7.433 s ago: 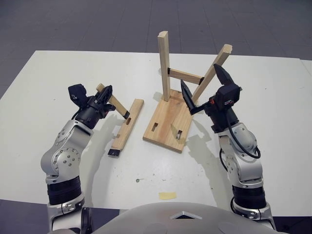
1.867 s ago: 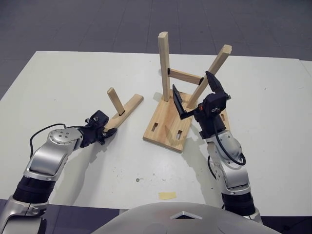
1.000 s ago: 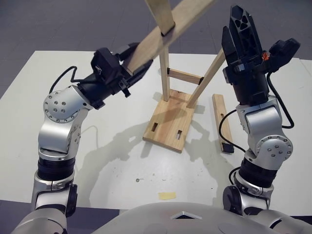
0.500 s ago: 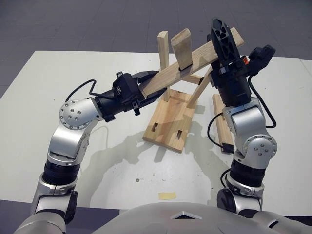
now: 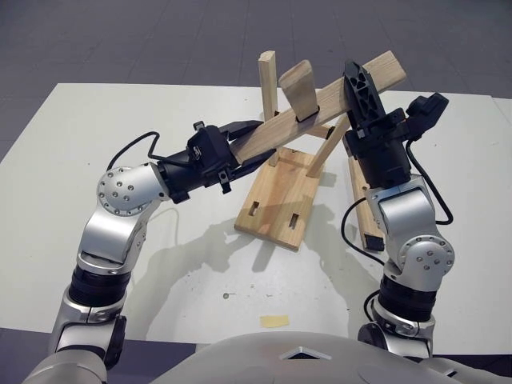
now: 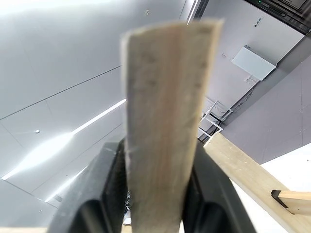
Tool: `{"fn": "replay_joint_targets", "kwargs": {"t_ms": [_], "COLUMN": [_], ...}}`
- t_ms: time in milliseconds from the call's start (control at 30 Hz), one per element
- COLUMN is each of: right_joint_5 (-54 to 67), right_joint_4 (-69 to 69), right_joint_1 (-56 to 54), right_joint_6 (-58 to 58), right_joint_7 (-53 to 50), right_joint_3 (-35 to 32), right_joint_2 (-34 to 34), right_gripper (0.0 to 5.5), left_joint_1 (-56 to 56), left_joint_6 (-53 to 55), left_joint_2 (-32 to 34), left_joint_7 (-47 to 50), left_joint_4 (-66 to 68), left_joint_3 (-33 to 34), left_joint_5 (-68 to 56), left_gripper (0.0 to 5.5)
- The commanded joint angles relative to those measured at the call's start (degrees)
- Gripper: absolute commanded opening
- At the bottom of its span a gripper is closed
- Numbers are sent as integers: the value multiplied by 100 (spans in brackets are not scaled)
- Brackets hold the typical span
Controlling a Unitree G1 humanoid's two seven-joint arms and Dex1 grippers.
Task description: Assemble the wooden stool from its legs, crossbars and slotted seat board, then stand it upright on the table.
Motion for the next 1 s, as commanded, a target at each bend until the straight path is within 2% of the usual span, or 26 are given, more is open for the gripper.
{"fn": "replay_joint_targets", "kwargs": {"t_ms": [33,100,200,300,367,467,633,800,1000], "right_joint_5": [-46,-108,-61,347,749,993,216,-646,-1646], "right_joint_4": [-66,-40,-88,-364,-581,-636,-145,-25,258], "right_joint_1": [20,15,214,867,1447,2266,2716,2787,2378], "right_joint_6": [-93,-126,-143,-60,62,284,289,211,-6], "right_joint_7": [-122,-158,-234,-249,-99,143,-82,-120,-108], "right_joint_3": [-63,-104,-267,-569,-710,-866,-1057,-1006,-1035], "right_joint_2": [-57,-91,-227,-457,-636,-960,-1358,-1515,-1816], "right_gripper": [101,101,101,101,101,101,101,101,103], "left_joint_1": [59,142,289,477,769,1345,1998,2173,2235], "left_joint_6": [-55,15,319,596,636,437,-81,-97,-133], "left_joint_2": [55,86,110,158,241,433,535,326,148], "left_joint_7": [52,95,396,672,731,735,753,957,1152], "left_joint_4": [-25,-67,44,413,520,656,627,511,392], "left_joint_3": [-19,80,665,1302,1398,1046,342,233,-32], "left_joint_5": [161,137,-81,-232,-97,469,1336,1486,1704], "left_gripper": [249,280,337,379,411,461,540,540,540]}}
